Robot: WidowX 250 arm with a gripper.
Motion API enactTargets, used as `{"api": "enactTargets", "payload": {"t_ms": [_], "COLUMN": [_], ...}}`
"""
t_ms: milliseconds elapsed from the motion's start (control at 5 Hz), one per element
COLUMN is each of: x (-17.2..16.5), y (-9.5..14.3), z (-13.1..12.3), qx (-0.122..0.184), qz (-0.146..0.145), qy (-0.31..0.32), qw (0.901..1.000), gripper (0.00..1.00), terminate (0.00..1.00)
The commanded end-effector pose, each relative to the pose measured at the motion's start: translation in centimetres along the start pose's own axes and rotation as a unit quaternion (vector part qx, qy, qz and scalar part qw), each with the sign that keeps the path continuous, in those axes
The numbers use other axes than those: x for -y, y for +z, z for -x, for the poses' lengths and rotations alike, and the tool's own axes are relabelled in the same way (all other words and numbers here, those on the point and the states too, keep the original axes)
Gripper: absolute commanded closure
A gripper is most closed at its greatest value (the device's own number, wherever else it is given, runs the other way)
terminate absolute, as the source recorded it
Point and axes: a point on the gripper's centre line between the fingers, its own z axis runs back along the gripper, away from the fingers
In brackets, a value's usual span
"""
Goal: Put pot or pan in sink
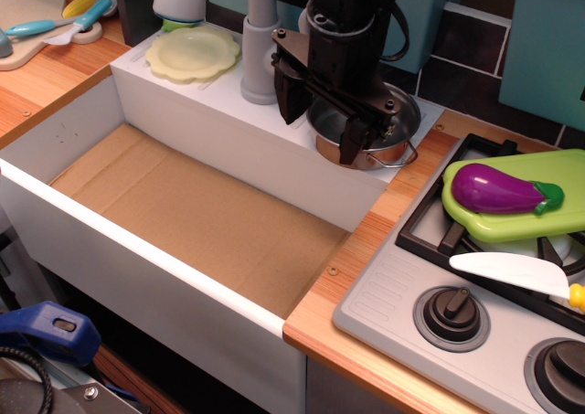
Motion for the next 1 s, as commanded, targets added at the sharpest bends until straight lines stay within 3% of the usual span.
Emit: {"api": "enactTargets", "payload": {"t_ms": [0, 200, 400, 600, 800], "x": [0.0, 0.3, 0.4, 0.5, 0.6], "y": [0.0, 0.1, -0.3, -0.9, -2.4], "z": [0.0, -1.5, -3.2, -4.2, -4.3], "qx": [0.0, 0.036, 0.063, 0.074, 0.094], "qz": [0.0, -0.015, -0.003, -0.002, 0.026], "qy": [0.0, -0.099, -0.161, -0.186, -0.191], "qw": [1.0, 0.9944, 0.9849, 0.9797, 0.9769], "gripper": [0.0, 0.0, 0.0, 0.0, 0.0], "terminate": [0.0, 0.0, 0.0, 0.0, 0.0]}}
